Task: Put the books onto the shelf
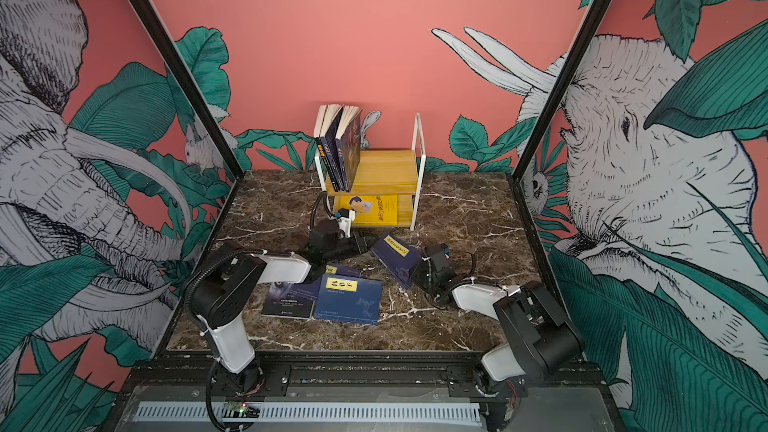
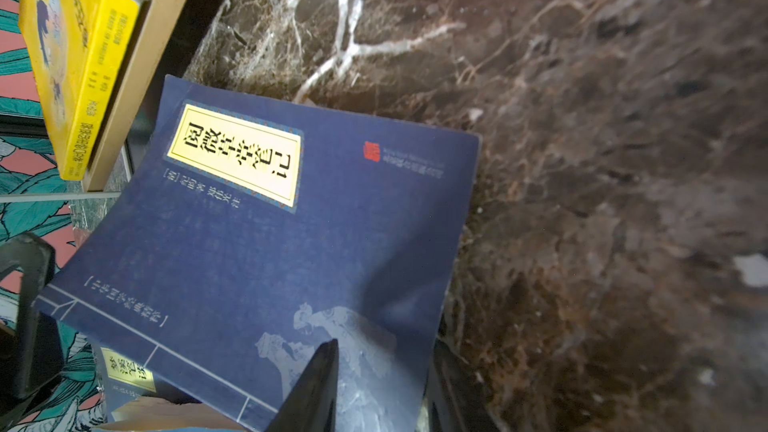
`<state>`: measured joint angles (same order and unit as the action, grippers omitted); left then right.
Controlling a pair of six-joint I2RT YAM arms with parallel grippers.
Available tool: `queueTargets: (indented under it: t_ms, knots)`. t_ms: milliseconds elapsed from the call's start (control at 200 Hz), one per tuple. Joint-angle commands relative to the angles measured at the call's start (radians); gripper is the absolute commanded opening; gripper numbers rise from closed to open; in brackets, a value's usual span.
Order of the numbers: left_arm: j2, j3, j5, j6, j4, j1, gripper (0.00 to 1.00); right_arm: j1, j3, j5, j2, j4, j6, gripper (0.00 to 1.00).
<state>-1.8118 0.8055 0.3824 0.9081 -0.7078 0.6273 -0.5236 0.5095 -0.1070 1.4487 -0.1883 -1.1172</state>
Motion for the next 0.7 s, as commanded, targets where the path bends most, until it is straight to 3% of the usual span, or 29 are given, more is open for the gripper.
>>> queueTargets:
  t_ms: [0, 165, 395, 635, 695]
  knots:
    - [0.02, -0.008, 0.075, 0.078, 0.043, 0.065, 0.39, -0.009, -0.034, -0.036, 0.002, 0.071, -0.036, 0.38]
    - [0.045, -0.049, 0.074, 0.148, 0.067, 0.114, 0.4, -0.015, -0.059, -0.062, -0.047, 0.114, -0.032, 0.38]
    - [0.077, -0.1, 0.103, 0.186, 0.128, 0.163, 0.42, -0.019, -0.037, -0.045, -0.187, 0.352, 0.064, 0.38]
    - [0.161, 0.029, -0.005, -0.108, 0.621, 0.106, 0.65, -0.02, -0.013, 0.016, -0.231, 0.495, 0.143, 0.38]
    - [0.173, 0.045, -0.043, -0.143, 0.666, 0.082, 0.7, -0.02, -0.007, 0.008, -0.209, 0.494, 0.147, 0.38]
